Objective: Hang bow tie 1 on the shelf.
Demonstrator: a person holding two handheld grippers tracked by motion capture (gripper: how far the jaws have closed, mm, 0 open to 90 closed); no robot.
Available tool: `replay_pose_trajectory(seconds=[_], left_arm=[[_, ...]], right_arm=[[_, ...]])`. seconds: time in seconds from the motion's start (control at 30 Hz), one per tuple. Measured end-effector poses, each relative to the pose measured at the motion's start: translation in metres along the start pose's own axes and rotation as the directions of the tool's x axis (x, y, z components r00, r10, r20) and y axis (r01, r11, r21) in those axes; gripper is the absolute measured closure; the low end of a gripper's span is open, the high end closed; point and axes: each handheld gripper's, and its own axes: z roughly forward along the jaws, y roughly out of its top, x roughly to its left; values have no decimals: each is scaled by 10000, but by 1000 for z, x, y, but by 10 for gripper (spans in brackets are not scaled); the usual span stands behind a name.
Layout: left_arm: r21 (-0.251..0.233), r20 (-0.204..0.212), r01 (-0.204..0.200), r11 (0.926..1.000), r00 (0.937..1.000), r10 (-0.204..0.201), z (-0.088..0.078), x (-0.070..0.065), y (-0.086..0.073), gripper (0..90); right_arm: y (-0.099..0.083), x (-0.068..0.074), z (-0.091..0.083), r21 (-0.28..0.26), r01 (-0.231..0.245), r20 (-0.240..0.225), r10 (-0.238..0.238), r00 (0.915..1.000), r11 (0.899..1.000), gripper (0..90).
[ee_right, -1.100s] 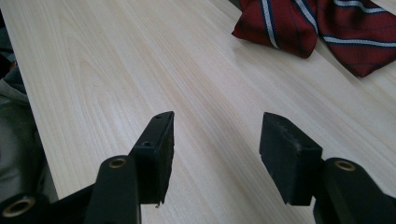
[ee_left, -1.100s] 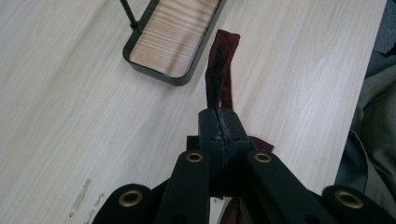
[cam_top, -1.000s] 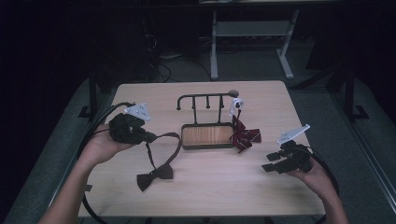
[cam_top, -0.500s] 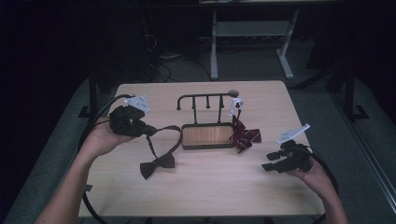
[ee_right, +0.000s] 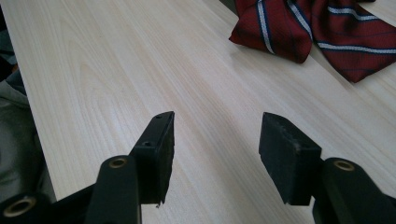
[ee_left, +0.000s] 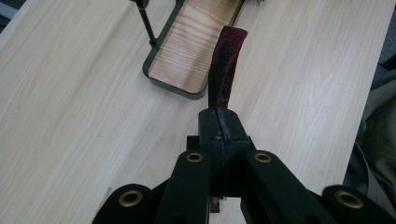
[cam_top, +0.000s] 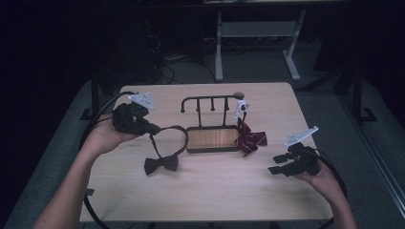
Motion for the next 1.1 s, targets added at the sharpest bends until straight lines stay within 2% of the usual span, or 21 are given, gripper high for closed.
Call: replay_pose_trajectory(seconds=[0.23, 0.33, 0.77, 1.1], left_arm=[[3, -59, -13, 10000, 10000, 13, -2, 4, 8, 900], [-89, -65, 78, 9999, 9999, -78, -3, 7, 11, 900], [55, -53, 226, 9997, 9997, -226, 0, 20, 26, 900], [60, -208, 427, 9991, 9989, -426, 2, 30, 38, 900]], right_arm=[[0, 0, 0, -10, 12, 8, -12, 10000, 10000, 453], [0, 0, -1, -26, 76, 19, -76, 10000, 10000, 453], [0, 1, -3, -66, 49, 34, -49, 10000, 10000, 454], [0, 1, -3, -91, 64, 29, -64, 10000, 9999, 454]])
